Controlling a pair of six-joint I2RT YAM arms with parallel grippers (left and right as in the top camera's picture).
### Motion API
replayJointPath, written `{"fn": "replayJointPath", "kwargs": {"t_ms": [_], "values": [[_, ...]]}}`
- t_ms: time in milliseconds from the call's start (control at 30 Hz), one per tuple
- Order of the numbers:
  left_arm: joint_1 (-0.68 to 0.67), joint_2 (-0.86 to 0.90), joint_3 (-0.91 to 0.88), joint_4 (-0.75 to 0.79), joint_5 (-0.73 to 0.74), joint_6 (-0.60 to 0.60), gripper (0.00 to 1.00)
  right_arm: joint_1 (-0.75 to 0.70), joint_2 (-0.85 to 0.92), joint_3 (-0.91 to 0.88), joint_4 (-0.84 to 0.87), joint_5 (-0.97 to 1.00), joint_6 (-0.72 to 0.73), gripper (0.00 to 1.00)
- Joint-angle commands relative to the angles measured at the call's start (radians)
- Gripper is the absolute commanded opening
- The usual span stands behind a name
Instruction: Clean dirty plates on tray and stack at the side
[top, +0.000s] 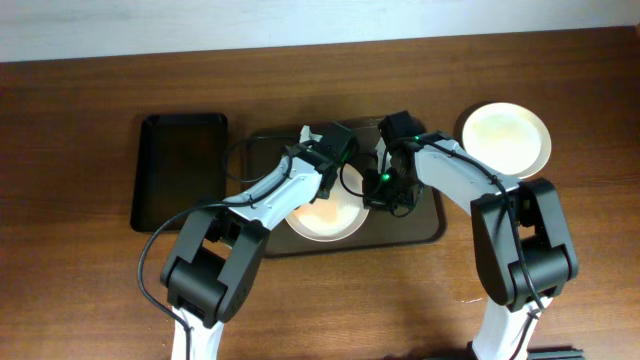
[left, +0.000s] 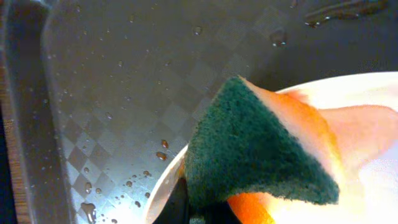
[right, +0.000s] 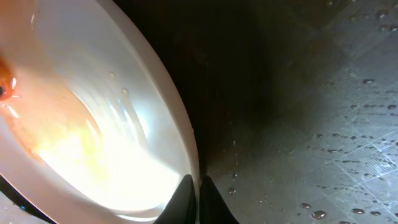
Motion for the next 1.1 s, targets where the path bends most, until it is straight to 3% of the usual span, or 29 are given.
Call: {"fn": "replayJointPath", "kwargs": {"t_ms": [0,433,500,633,967,1067], "values": [[0.068,0.067,-0.015,-0.018,-0.171,0.008,0.0,-0.007,0.011,-0.006,-0.035,0.09,-0.006,0.05],[0.071,-0.014,0.175,-0.114,-0.229,0.008,0.0,-0.007,0.011,-0.006,-0.038,0.102,-0.006,0.05],[0.071,-0.019,0.175,-0.136,-0.147,0.008,0.0,-0.007,0.011,-0.006,-0.038,0.105,-0.006,0.05],[0.071,-0.019,0.174,-0.193,0.162,0.008,0.0,-0.007,0.011,-0.006,-0.038,0.105,-0.006,0.05],[0.072,-0.178,0.185,-0.226,0.143,0.008,0.0,-0.007,0.011,-0.006,-0.038,0.108,-0.006,0.05],[0.071,-0.199,0.185,-0.251,0.243,0.008,0.0,-0.007,0.011,-0.006,-0.035,0.108,-0.006,0.06]]}}
